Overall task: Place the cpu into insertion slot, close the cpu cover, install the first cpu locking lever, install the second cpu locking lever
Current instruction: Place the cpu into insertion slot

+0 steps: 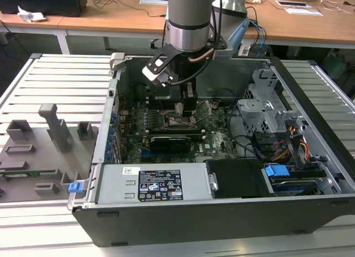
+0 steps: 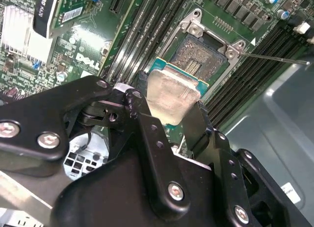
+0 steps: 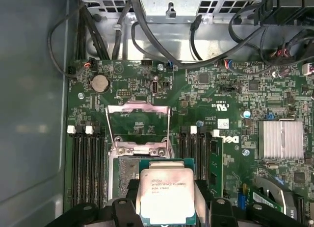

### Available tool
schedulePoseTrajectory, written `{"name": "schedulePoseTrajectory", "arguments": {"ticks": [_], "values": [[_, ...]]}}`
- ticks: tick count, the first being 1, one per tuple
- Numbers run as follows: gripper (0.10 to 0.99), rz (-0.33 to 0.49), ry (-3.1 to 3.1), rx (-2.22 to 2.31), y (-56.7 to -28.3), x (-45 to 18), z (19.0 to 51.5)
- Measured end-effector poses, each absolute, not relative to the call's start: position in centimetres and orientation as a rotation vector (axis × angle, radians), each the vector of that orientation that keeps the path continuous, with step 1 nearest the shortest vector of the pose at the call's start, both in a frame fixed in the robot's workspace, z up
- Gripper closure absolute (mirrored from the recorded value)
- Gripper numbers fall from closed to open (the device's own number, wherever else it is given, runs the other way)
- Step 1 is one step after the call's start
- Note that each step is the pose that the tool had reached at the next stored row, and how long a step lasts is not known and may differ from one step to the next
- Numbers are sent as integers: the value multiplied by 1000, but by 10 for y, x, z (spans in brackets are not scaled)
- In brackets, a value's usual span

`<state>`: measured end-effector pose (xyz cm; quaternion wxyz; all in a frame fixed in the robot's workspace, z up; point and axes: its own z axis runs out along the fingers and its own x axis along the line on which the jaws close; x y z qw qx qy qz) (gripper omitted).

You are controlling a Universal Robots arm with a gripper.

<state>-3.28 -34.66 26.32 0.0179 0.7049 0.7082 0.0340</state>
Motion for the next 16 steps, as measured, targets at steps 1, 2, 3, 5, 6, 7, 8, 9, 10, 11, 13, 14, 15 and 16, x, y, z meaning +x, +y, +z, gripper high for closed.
{"name": "schedulePoseTrajectory", "arguments": {"ticks": [1, 2, 3, 5, 6, 7, 8, 9, 10, 11, 13, 14, 15, 16], "values": [[561, 105, 2200, 2190, -346, -33, 263], [561, 106, 2200, 2190, -346, -33, 262], [561, 106, 2200, 2190, -345, -34, 261], [561, 106, 2197, 2193, -341, -34, 257], [561, 106, 2185, 2204, -340, -34, 255], [561, 105, 2173, 2216, -340, -34, 253], [561, 105, 2166, 2222, -340, -34, 252], [561, 105, 2165, 2223, -339, -34, 250], [561, 105, 2164, 2223, -339, -34, 248], [561, 105, 2164, 2224, -339, -34, 246], [561, 105, 2164, 2224, -339, -34, 244], [561, 105, 2164, 2224, -339, -34, 243], [561, 104, 2164, 2223, -339, -35, 243], [561, 104, 2165, 2223, -339, -35, 243]]}}
